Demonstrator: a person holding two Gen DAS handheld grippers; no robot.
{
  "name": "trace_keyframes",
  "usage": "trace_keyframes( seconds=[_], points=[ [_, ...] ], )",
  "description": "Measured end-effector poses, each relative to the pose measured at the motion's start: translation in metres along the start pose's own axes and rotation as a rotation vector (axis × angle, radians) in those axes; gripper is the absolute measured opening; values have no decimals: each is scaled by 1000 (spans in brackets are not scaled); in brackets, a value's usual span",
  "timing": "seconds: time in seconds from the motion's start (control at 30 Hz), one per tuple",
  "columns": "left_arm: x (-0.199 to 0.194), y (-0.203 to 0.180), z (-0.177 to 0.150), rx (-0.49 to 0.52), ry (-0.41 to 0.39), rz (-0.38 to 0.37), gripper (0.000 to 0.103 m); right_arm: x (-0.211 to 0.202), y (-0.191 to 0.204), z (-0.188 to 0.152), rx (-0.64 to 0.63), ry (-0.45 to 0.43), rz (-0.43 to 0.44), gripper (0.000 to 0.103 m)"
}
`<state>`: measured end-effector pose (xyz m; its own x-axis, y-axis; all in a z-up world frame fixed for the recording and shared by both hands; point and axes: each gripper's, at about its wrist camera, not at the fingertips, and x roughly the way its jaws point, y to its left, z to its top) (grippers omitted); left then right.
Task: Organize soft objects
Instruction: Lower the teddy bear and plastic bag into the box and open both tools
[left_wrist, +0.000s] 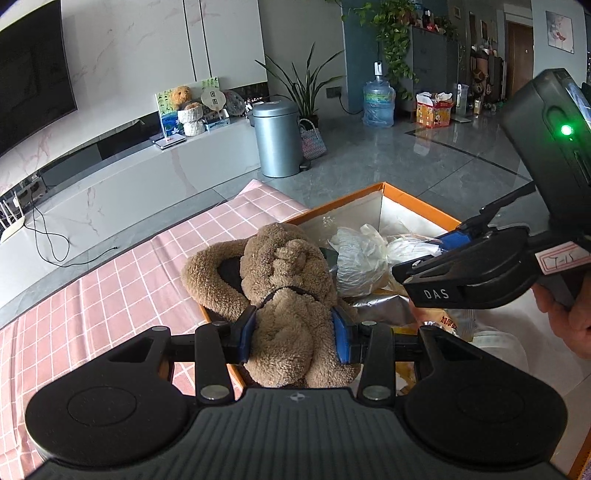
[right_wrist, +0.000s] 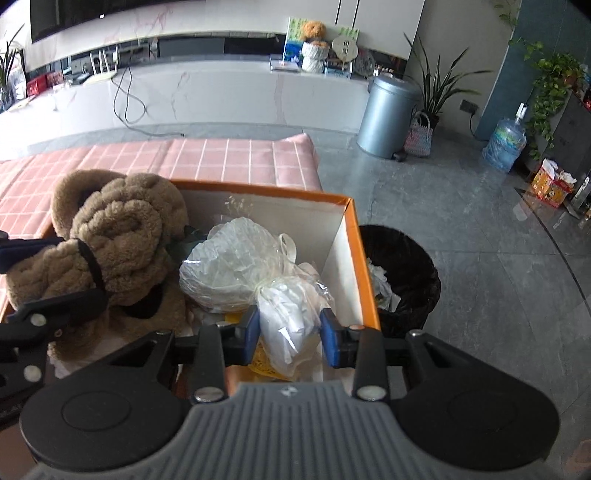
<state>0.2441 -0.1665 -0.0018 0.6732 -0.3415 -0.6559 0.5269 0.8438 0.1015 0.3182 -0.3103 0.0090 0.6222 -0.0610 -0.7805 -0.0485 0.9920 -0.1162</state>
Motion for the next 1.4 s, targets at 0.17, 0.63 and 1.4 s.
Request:
trace_keyframes(
  seconds=[0.17, 0.63, 1.4],
  points=[
    [-5, 2, 1, -9, -15, -8, 47, -5, -1, 1, -10, -15, -19, 46],
    [-68, -11, -12, 7, -37, -151, 47, -92, -20, -37, 1, -196, -23, 58],
    [-25, -57, -41, 186, 276, -221, 52, -129, -15, -106, 131, -198, 68, 62]
  ],
)
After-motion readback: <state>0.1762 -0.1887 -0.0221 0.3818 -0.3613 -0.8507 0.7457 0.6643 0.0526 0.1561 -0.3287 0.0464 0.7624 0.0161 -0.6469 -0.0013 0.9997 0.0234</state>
